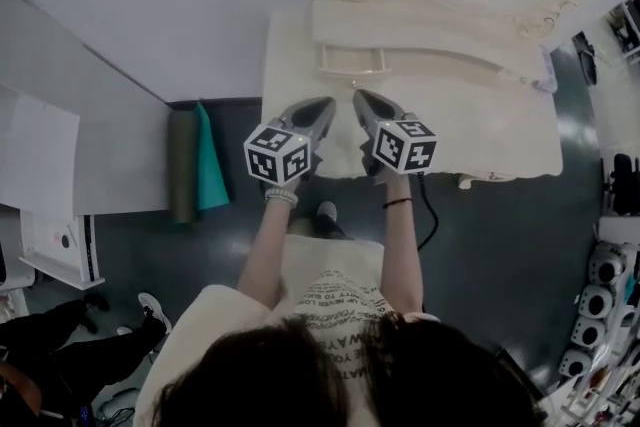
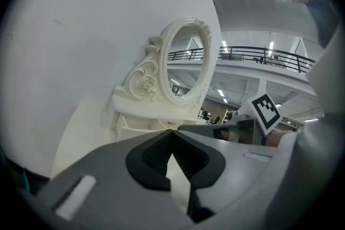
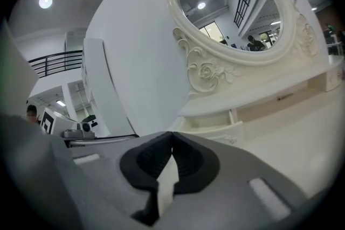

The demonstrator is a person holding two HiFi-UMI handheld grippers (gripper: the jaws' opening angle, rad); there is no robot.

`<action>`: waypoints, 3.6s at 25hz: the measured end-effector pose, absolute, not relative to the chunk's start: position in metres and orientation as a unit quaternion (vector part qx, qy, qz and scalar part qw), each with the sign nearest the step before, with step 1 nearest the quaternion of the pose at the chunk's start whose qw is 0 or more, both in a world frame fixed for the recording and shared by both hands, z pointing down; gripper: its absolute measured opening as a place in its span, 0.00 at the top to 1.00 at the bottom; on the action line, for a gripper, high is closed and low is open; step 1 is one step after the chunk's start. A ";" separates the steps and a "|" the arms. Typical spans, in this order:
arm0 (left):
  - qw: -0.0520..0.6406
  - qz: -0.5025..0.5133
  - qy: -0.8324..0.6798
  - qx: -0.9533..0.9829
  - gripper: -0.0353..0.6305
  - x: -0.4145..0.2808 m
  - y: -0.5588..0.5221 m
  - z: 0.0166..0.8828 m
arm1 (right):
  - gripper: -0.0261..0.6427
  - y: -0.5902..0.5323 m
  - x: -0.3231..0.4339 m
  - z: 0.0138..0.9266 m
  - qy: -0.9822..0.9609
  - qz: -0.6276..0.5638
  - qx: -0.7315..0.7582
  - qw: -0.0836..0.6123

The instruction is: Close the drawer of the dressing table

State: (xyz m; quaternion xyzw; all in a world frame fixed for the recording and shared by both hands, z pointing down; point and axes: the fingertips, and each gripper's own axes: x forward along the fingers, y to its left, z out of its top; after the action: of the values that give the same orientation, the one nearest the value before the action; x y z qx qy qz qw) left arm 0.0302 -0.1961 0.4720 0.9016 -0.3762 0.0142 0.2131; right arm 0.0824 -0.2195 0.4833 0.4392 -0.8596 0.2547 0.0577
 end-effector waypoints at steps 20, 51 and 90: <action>0.253 0.041 -0.354 0.899 0.96 0.031 -0.209 0.498 | 0.88 -0.243 0.084 0.528 -0.816 0.330 0.467 0.084; 0.287 0.060 -0.349 0.890 0.96 0.028 -0.233 0.526 | 0.80 -0.274 0.088 0.576 -0.759 0.400 0.498 0.126; 0.294 0.054 -0.355 0.886 0.96 0.030 -0.260 0.532 | 0.81 -0.295 0.086 0.577 -0.767 0.394 0.484 0.146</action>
State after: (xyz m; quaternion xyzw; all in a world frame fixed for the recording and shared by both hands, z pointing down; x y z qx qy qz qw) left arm 0.0299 -0.2597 0.5320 0.8858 -0.3548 0.0544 0.2942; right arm 0.0861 -0.2946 0.5766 0.4842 -0.7674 0.3939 0.1465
